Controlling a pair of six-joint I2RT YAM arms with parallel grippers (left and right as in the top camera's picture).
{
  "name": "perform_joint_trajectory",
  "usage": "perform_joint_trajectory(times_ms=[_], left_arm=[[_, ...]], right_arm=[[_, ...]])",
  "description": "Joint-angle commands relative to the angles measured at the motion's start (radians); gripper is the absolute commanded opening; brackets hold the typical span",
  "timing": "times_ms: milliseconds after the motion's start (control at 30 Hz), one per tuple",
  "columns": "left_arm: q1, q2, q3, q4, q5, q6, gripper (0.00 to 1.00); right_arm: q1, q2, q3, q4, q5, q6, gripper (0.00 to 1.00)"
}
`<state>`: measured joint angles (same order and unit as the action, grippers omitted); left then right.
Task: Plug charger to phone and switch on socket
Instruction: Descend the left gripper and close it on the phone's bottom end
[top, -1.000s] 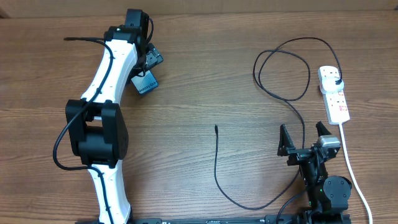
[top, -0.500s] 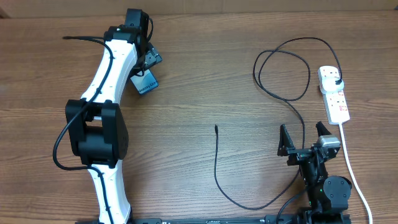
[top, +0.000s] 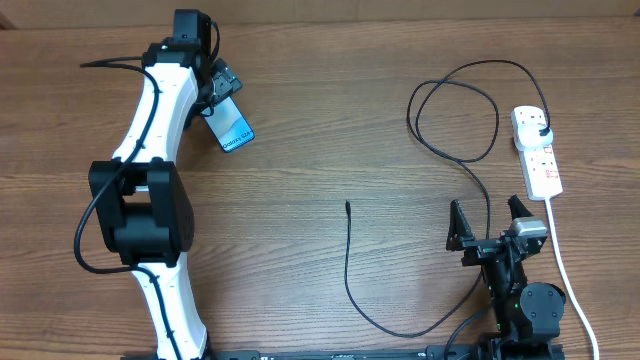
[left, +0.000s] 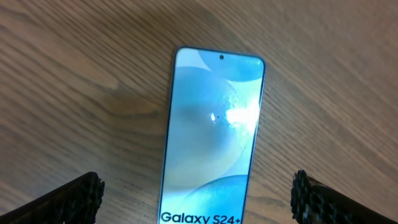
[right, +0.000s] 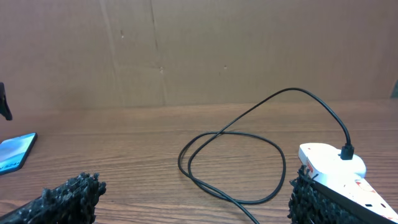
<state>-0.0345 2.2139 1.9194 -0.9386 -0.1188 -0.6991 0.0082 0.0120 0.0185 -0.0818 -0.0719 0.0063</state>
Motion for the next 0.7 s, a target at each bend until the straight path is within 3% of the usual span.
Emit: perform_joint_trajectory(times_ms=[0,667], left_arm=[[-0.005,0.053,0.014,-0.006,0.050,0.050,1.00],[-0.011,0.088,0.105,-0.031,0.052,0.066,1.00]], right_arm=[[0.005,-0.009,-0.011,0.004,0.001,-0.004,1.00],[0.005,-0.009,-0.011,0.004,0.001,-0.004,1.00]])
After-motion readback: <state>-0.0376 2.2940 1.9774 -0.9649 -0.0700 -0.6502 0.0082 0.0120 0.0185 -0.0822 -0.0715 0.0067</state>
